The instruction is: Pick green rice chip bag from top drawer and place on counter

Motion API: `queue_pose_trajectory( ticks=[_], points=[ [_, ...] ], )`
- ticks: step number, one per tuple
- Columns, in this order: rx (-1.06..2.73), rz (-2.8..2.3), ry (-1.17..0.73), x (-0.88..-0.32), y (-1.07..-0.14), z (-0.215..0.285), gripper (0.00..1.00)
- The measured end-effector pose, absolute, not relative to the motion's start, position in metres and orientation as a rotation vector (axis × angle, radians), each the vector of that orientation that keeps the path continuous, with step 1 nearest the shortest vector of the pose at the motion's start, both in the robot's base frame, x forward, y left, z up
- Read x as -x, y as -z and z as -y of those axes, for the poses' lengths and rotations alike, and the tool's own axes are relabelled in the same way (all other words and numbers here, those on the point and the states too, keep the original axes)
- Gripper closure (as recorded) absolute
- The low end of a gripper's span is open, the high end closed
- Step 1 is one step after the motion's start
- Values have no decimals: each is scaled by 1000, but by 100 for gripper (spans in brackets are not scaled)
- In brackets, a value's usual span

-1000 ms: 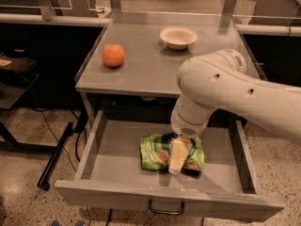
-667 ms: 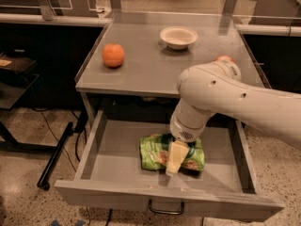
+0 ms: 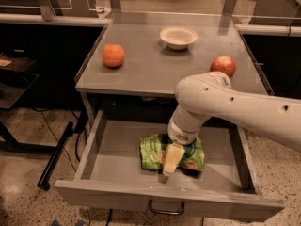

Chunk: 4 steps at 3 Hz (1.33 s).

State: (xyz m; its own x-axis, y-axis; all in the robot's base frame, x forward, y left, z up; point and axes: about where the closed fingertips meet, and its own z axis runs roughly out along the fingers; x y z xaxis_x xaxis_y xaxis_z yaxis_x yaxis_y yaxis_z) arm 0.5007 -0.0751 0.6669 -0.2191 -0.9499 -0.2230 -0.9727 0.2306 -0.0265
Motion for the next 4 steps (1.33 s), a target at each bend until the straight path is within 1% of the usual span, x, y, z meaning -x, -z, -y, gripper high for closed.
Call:
queue_pose_trajectory(
  ticks=[2, 4],
  points=[
    [1844, -2275, -177, -530, -630, 60, 0],
    [1841, -2307, -186, -529, -613, 64, 0]
  ],
)
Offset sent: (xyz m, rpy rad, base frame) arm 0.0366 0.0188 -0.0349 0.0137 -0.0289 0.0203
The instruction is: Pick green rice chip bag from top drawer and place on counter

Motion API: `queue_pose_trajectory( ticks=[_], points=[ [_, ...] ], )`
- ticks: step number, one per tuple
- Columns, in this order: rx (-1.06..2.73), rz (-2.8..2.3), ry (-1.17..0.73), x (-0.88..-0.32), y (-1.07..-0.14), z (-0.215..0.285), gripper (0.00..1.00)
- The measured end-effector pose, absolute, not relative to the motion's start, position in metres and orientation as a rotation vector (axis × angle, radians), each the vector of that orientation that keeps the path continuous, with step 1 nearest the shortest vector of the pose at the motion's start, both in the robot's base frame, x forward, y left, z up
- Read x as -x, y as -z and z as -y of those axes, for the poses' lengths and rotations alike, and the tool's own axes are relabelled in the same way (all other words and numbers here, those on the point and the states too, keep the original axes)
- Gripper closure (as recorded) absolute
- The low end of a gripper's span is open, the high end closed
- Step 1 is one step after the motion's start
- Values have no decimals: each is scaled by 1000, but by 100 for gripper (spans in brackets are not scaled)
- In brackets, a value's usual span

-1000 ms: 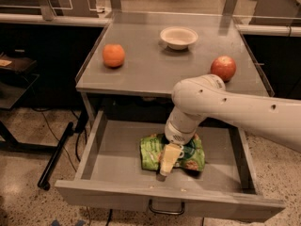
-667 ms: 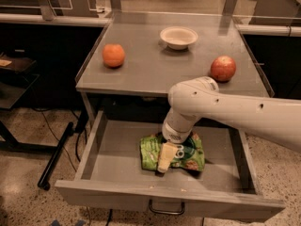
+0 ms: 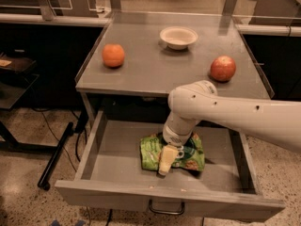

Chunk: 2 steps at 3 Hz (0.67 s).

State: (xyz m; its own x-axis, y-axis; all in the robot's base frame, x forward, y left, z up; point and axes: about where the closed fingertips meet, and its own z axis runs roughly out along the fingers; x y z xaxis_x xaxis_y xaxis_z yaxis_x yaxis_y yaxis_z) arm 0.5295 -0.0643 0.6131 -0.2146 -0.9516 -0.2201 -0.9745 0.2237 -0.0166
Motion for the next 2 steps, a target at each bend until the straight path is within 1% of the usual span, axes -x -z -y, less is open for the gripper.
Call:
queue_pose_trajectory(
  ticks=[1, 2],
  points=[
    [1831, -2337, -181, -528, -610, 69, 0],
    [1831, -2337, -181, -528, -610, 69, 19]
  ],
)
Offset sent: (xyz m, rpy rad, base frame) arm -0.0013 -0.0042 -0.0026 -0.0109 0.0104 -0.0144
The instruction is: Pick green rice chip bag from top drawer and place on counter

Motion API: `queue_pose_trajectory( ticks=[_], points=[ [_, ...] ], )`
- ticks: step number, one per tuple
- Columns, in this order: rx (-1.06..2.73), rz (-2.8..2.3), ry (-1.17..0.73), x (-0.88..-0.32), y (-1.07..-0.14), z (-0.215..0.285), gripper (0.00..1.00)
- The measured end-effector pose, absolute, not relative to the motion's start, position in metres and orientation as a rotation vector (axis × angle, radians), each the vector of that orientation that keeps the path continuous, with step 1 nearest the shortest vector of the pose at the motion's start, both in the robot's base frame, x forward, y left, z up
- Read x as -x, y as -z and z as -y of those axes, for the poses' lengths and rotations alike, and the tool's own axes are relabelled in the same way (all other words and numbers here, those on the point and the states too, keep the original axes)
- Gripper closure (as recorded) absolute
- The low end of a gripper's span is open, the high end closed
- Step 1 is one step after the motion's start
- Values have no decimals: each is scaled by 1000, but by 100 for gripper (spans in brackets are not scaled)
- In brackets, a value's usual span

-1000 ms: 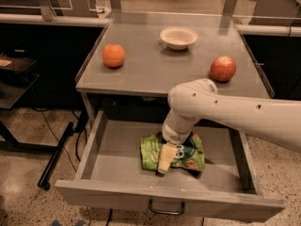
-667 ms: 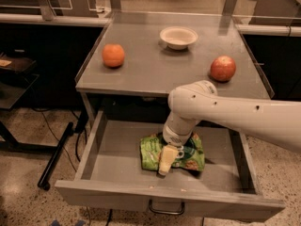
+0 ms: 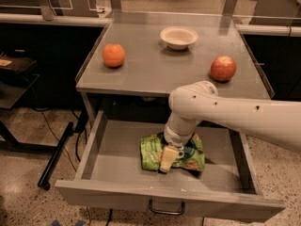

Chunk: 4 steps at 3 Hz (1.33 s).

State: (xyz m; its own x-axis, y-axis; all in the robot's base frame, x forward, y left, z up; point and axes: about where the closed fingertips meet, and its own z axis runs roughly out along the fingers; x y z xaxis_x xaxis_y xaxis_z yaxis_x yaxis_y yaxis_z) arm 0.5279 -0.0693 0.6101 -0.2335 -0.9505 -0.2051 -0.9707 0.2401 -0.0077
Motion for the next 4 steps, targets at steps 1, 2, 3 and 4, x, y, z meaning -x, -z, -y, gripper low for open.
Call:
queue_pose_trajectory(
  ticks=[1, 2, 3, 4],
  points=[
    [1831, -2337, -181, -528, -610, 69, 42],
    [1831, -2337, -181, -528, -610, 69, 65],
    [1831, -2337, -181, -528, -610, 69, 88],
    [1831, -2337, -181, -528, -614, 69, 100]
  ],
)
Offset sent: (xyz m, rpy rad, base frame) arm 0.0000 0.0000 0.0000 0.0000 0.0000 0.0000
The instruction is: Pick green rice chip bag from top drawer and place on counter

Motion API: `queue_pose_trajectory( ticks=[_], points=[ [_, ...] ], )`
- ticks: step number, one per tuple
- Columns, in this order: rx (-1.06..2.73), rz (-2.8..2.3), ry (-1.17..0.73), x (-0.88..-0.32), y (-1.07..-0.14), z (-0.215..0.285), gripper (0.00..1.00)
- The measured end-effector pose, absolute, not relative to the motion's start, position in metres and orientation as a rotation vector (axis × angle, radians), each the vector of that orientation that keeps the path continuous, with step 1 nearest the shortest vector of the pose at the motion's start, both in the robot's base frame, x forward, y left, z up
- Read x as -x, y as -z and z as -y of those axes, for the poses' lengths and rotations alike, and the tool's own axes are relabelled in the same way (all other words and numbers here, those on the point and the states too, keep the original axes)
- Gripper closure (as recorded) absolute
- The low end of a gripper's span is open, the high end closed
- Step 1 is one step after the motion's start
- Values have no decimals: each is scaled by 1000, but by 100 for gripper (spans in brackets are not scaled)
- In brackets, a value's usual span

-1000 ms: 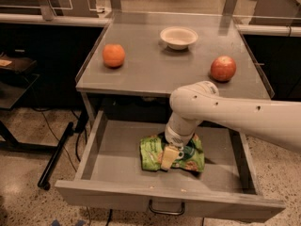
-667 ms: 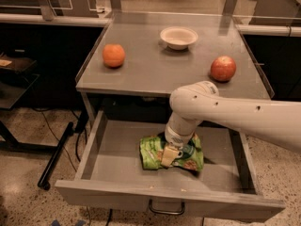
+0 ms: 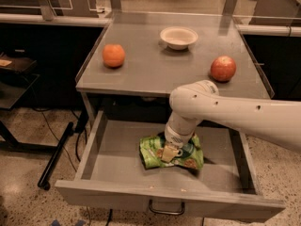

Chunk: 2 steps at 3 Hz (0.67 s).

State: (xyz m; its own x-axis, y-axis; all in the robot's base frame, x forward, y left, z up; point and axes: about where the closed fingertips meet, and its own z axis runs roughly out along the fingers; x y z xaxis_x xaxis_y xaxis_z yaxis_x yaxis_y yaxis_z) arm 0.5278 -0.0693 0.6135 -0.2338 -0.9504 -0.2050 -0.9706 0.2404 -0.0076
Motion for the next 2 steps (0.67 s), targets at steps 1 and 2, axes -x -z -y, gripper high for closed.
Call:
queue_pose_trajectory(
  ticks=[1, 2],
  points=[
    [1756, -2408, -167, -515, -634, 80, 100],
    [1685, -2458, -140, -507, -663, 95, 100]
  ],
)
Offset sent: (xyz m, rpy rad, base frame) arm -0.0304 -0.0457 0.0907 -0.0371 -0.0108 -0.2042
